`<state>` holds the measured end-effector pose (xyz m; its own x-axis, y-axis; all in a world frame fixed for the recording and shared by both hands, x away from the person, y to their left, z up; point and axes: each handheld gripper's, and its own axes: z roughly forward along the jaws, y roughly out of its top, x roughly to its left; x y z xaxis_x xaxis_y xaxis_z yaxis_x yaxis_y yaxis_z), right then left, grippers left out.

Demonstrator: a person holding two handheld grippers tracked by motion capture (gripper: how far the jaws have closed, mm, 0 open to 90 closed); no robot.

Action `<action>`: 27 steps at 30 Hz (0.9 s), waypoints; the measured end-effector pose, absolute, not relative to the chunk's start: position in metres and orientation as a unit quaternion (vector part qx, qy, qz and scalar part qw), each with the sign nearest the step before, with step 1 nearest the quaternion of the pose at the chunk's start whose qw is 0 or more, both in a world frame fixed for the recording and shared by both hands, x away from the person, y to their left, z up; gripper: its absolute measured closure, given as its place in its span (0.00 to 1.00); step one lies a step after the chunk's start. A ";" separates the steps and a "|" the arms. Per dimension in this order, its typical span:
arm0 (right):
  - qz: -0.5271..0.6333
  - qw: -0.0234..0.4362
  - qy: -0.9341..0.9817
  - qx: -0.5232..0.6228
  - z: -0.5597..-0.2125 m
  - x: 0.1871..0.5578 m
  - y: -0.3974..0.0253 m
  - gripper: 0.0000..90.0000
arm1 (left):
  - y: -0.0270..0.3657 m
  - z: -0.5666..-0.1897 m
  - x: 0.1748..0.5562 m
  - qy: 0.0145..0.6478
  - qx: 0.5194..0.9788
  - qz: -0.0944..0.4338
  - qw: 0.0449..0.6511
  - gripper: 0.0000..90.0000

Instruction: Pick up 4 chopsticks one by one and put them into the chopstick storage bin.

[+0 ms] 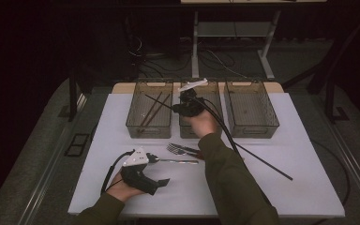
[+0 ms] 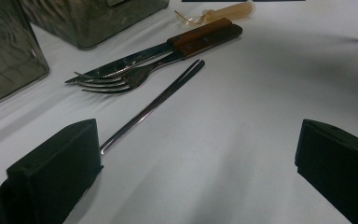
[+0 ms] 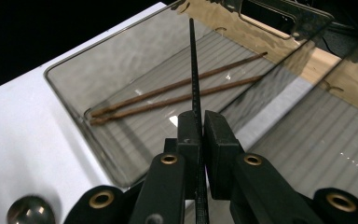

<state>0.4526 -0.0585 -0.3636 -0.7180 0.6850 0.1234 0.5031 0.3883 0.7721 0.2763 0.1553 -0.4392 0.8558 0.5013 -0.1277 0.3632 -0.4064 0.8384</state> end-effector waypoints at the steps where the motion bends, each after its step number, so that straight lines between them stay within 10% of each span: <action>1: 0.420 0.109 0.826 0.361 -0.364 0.455 -0.055 0.95 | 0.156 -0.439 0.277 0.257 0.837 0.072 0.478 0.00; 23: 0.379 0.128 0.831 0.385 -0.375 0.490 0.011 0.94 | 0.154 -0.440 0.277 0.254 0.837 0.065 0.480 0.00; 27: 0.391 0.129 0.827 0.384 -0.375 0.489 0.013 0.78 | 0.154 -0.440 0.277 0.253 0.838 0.064 0.480 0.00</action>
